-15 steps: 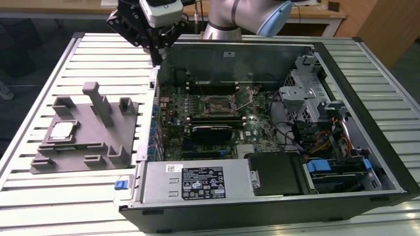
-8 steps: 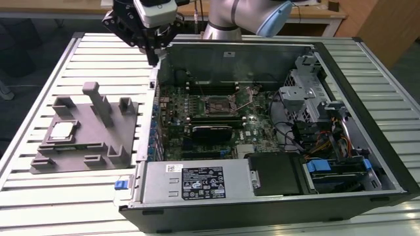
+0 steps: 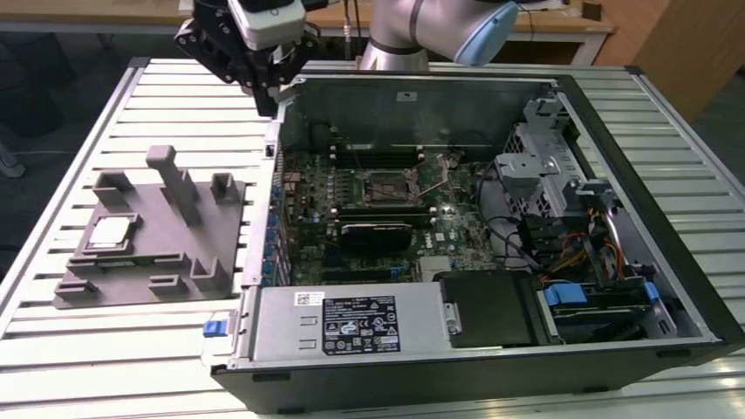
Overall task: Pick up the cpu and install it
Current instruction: 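Reach for the cpu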
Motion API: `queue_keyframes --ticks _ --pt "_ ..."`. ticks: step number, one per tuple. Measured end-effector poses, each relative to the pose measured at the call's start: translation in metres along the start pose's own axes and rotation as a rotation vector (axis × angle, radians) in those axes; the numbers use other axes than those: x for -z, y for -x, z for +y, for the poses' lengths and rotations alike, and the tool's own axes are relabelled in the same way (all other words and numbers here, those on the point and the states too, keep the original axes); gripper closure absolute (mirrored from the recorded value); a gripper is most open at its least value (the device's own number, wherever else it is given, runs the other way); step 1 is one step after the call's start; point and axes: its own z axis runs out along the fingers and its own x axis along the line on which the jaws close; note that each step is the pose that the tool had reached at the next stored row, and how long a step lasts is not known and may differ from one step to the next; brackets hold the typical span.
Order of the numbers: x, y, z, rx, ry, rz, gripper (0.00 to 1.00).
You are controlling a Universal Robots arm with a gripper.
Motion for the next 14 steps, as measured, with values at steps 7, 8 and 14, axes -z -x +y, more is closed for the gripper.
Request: queue_keyframes --ticks 7,8,14 --pt "-0.0002 -0.0041 -0.0004 0.000 0.0000 0.0002 0.89" --pt "-0.0002 -0.0048 -0.0004 0.000 0.0000 0.0002 0.89" --pt "-0.0002 -0.0091 -0.0007 0.000 0.0000 0.0002 0.89"
